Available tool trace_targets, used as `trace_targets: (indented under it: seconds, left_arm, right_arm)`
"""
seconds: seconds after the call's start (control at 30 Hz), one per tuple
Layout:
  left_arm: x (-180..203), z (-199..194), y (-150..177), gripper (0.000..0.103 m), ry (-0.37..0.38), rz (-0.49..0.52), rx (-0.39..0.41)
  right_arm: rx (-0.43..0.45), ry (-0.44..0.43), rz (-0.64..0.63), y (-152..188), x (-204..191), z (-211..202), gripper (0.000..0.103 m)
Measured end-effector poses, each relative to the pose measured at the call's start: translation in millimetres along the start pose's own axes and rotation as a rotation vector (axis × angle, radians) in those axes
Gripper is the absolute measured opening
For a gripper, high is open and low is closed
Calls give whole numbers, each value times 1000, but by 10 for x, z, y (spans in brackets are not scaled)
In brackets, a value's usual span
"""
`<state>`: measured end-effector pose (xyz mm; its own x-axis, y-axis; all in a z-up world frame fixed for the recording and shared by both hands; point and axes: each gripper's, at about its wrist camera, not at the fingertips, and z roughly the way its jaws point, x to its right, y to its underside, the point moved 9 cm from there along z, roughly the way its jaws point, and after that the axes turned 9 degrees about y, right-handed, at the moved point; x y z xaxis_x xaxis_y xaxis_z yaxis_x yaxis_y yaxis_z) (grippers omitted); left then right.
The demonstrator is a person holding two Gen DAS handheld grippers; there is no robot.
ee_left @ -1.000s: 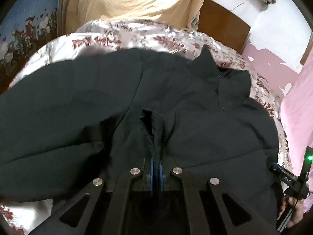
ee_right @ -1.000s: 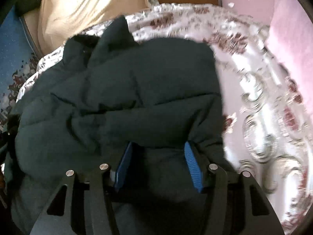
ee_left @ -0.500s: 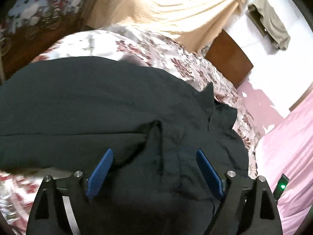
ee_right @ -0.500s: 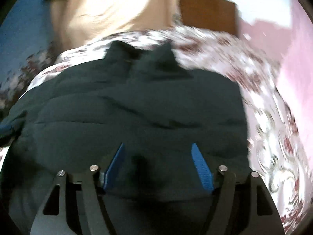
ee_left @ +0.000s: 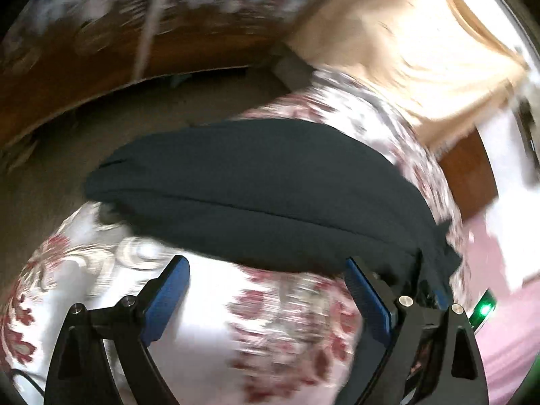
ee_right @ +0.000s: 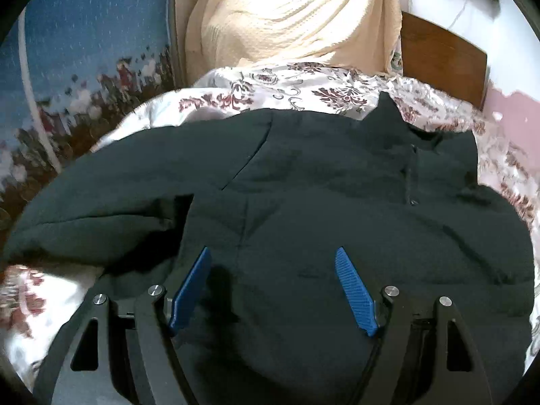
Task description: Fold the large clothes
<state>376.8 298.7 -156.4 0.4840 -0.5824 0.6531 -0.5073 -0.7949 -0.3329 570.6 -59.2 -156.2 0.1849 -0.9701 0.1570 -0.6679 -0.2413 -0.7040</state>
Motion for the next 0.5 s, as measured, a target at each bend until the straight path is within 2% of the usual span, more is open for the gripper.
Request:
trace_targets:
  seconds: [0.13, 0.27, 0.4, 0.47, 0.5]
  left_arm:
    - [-390, 64, -87, 92, 64, -176, 28]
    - [-553, 147, -172, 92, 110, -254, 92]
    - [-698, 221, -267, 90, 133, -333, 143]
    - [-734, 225, -285, 75, 141, -346, 160]
    - [-756, 228, -297, 62, 133, -345, 165]
  right_arm:
    - [-43, 47, -74, 152, -188, 168, 75]
    - [-26, 32, -70, 239, -213, 191, 83]
    - [1, 65, -100, 263, -249, 195, 86]
    - [8, 61, -97, 262, -247, 191, 86]
    - [7, 52, -89, 262, -237, 190, 86]
